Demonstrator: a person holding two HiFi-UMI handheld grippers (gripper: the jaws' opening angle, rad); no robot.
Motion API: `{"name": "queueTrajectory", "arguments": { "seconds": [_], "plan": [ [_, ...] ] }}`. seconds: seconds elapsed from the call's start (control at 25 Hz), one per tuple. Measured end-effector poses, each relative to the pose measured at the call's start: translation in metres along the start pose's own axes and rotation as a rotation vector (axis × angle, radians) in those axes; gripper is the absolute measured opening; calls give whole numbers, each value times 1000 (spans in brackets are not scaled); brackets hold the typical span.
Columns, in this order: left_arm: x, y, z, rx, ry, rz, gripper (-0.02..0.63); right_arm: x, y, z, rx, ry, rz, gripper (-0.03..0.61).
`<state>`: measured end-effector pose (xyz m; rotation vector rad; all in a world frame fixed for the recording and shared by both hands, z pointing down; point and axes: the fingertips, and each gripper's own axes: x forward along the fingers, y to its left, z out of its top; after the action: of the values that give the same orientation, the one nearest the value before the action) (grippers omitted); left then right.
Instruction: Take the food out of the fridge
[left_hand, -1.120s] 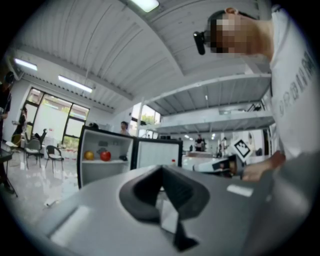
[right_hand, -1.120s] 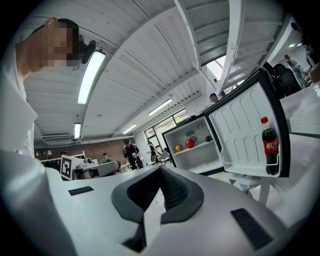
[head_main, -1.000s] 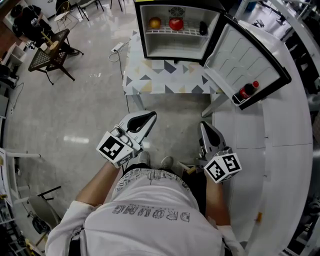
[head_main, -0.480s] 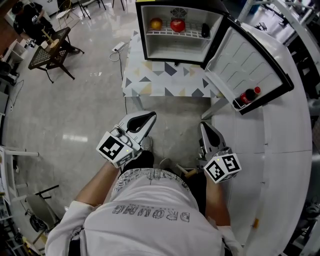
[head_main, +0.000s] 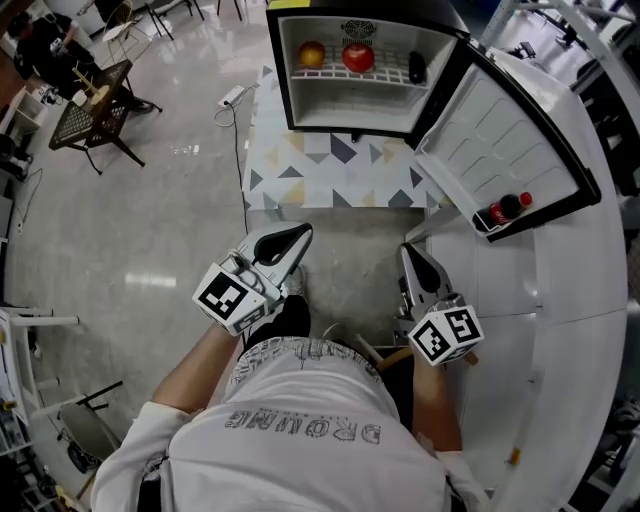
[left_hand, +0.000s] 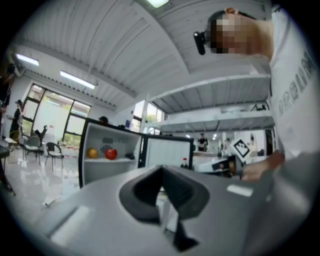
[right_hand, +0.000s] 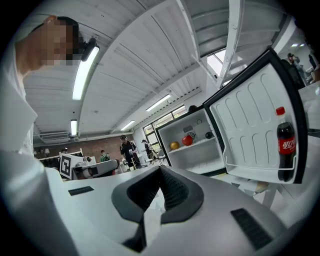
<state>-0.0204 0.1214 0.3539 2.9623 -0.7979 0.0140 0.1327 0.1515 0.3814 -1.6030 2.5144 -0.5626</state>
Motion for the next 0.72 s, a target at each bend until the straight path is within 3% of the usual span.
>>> {"name": "queueTrajectory", "arguments": {
  "seconds": [0.72],
  "plan": [
    [51, 157, -15, -47, 28, -25, 6, 156, -32, 12, 11, 49, -40, -8]
  ]
}}
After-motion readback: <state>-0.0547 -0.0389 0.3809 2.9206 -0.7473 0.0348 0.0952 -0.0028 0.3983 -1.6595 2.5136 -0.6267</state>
